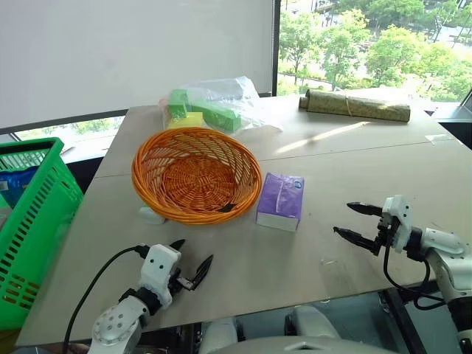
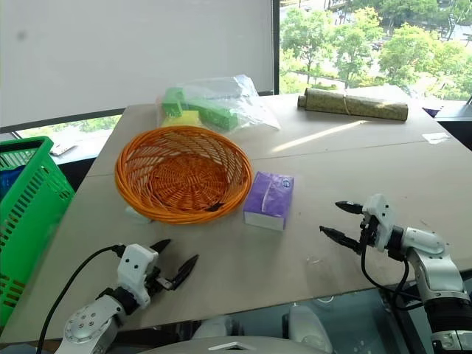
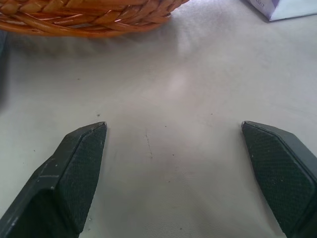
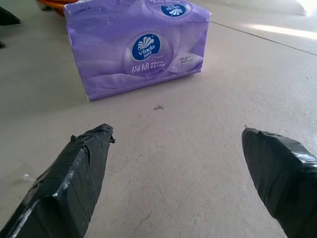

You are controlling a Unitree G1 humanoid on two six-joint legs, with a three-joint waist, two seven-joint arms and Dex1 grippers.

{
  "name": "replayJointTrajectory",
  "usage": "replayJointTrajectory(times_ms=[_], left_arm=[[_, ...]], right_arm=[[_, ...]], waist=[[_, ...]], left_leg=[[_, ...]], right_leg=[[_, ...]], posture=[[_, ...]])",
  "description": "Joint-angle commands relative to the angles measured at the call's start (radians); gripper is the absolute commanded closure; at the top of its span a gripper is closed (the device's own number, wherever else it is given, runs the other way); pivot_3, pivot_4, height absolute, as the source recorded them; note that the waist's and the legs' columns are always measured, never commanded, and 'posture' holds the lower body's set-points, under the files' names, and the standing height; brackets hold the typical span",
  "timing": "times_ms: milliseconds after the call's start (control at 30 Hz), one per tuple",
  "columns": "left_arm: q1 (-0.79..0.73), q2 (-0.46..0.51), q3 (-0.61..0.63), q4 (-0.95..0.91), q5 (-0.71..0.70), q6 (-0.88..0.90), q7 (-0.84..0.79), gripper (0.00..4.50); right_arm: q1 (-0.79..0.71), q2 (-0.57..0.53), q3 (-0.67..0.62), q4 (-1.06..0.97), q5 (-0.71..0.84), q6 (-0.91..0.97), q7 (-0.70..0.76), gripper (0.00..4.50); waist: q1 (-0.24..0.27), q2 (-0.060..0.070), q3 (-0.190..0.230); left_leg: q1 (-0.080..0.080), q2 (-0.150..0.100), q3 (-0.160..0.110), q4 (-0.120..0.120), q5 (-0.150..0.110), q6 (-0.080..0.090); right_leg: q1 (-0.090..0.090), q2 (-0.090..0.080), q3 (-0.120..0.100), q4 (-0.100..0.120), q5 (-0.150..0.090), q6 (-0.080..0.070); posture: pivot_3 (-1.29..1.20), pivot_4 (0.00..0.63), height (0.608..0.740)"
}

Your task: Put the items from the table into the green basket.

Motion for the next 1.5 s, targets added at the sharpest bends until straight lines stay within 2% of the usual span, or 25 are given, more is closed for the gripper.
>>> replayJointTrajectory(times_ms=[33,633,900,1000,1100,1233,1367,1500], left_arm=[[0.011,0.008,0.014,-0.015,-0.007,-0.021,-0.008,0.03],[0.028,-0.002,0.03,-0.103,-0.062,0.0,-0.005,0.03],[0.086,-0.058,0.068,-0.187,-0.147,-0.002,0.016,0.03],[0.134,-0.087,0.113,-0.247,-0.255,-0.065,-0.033,0.03],[0.169,-0.083,0.151,-0.257,-0.254,-0.121,-0.062,0.03],[0.228,-0.111,0.235,-0.295,-0.311,-0.167,-0.057,0.03],[0.318,-0.145,0.283,-0.342,-0.305,-0.173,-0.026,0.03],[0.414,-0.138,0.281,-0.419,-0.25,-0.174,-0.034,0.03]], right_arm=[[-0.026,-0.015,-0.025,-0.005,0.018,-0.009,0.014,0.0],[-0.066,-0.012,-0.016,0.007,0.007,-0.005,0.027,0.0],[-0.168,-0.019,-0.006,-0.13,0.063,0.097,0.026,0.0],[-0.266,0.037,0.113,-0.225,0.056,0.137,0.056,0.0],[-0.369,0.121,0.208,-0.265,0.04,0.168,0.039,0.0],[-0.52,0.235,0.324,-0.2,-0.05,0.144,0.002,0.0],[-0.598,0.32,0.418,-0.123,-0.105,0.15,0.008,0.0],[-0.668,0.364,0.526,-0.014,-0.232,0.064,0.013,0.0]], waist=[[0.0,0.0,0.0],[0.004,-0.005,0.004],[0.003,-0.006,0.006],[0.0,-0.007,0.007],[0.003,-0.009,0.008],[0.019,-0.01,0.008],[0.056,-0.015,0.006],[0.088,-0.019,0.007]], left_leg=[[0.0,0.0,0.0,0.0,0.0,0.0],[0.0,0.001,0.0,0.0,0.0,0.0],[0.0,0.001,0.0,0.0,0.0,0.0],[-0.001,0.001,0.0,-0.001,0.0,0.0],[0.0,0.003,-0.001,-0.001,0.0,0.0],[-0.003,0.003,-0.002,-0.001,0.0,0.0],[-0.005,0.001,-0.001,-0.001,0.0,0.0],[-0.006,0.001,-0.001,-0.001,0.0,0.0]], right_leg=[[0.0,0.0,0.0,0.0,0.0,0.0],[0.0,-0.001,0.0,0.0,0.0,0.0],[0.0,-0.001,0.0,0.0,0.0,0.0],[-0.001,0.0,0.001,0.0,0.0,0.0],[-0.002,0.002,0.0,0.001,0.0,0.0],[-0.003,0.001,-0.002,0.0,0.0,-0.002],[-0.005,0.0,-0.001,-0.001,0.002,-0.004],[-0.005,-0.001,-0.003,-0.003,0.002,-0.005]], posture=[[-0.12,0.007,0.74],[-0.1,0.009,0.74],[-0.09,0.012,0.74],[-0.06,0.011,0.74],[-0.03,0.009,0.74],[0.06,0.004,0.74],[0.13,0.001,0.74],[0.19,0.001,0.74]])
